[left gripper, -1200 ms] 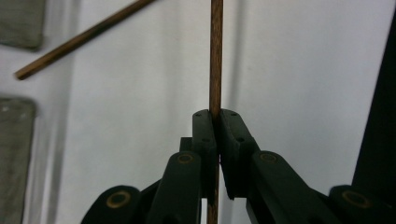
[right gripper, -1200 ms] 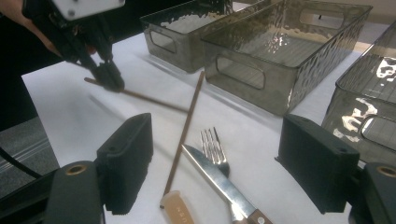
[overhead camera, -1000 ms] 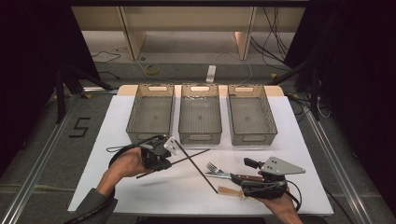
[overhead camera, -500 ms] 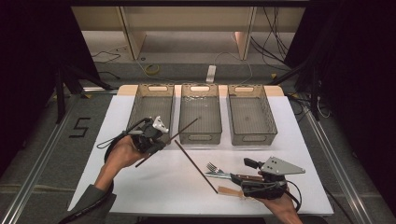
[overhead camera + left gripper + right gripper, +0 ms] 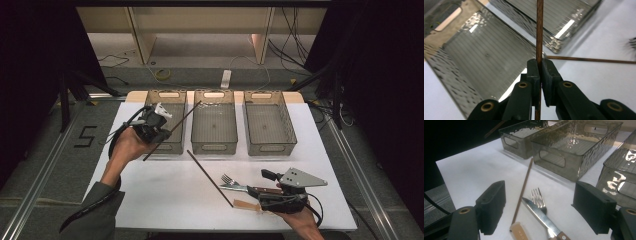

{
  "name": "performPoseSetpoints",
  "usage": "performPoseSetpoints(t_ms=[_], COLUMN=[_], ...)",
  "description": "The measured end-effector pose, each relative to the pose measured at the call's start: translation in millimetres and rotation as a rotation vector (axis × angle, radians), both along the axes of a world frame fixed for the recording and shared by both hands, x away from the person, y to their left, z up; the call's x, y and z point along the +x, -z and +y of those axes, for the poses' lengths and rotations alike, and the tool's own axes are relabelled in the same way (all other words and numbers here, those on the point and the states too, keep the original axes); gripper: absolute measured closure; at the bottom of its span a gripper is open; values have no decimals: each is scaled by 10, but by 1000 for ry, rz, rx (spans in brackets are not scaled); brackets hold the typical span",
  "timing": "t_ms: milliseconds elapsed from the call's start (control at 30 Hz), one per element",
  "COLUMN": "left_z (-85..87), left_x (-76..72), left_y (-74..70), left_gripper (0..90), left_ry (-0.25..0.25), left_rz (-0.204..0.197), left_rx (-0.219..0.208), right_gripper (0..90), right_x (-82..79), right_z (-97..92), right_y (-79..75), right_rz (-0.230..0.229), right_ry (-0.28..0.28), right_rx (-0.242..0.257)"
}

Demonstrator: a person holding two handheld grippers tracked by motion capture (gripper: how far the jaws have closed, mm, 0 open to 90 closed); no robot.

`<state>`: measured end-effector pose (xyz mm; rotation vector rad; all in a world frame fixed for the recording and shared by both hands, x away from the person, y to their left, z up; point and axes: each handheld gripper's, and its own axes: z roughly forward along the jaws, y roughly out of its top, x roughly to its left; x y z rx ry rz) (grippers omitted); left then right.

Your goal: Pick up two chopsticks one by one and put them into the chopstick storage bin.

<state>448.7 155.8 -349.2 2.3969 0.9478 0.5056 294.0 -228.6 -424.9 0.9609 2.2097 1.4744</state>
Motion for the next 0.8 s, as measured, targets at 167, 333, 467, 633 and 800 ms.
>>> performPoseSetpoints(t_ms=[167,333,467,633,800], left_z=[20,64,128,213,297], left_x=[124,253,363,471,586], left_y=[-87,-138,-175,-207,-169], left_gripper=[846,846,845,846,845], left_ry=[-33,-70,-101,-156,-201], left_rz=[-27,-50,-66,-87,-99], left_rx=[-11,-40,-83,-110,-132], right_gripper=[269,268,268,268,269], right_x=[1,2,4,13,12], right_z=[-3,-3,-6,-11,-6], right_y=[0,2,4,12,12], right_rz=[1,3,3,4,6], right_ry=[1,1,0,2,-2], right_rx=[0,-1,2,2,1])
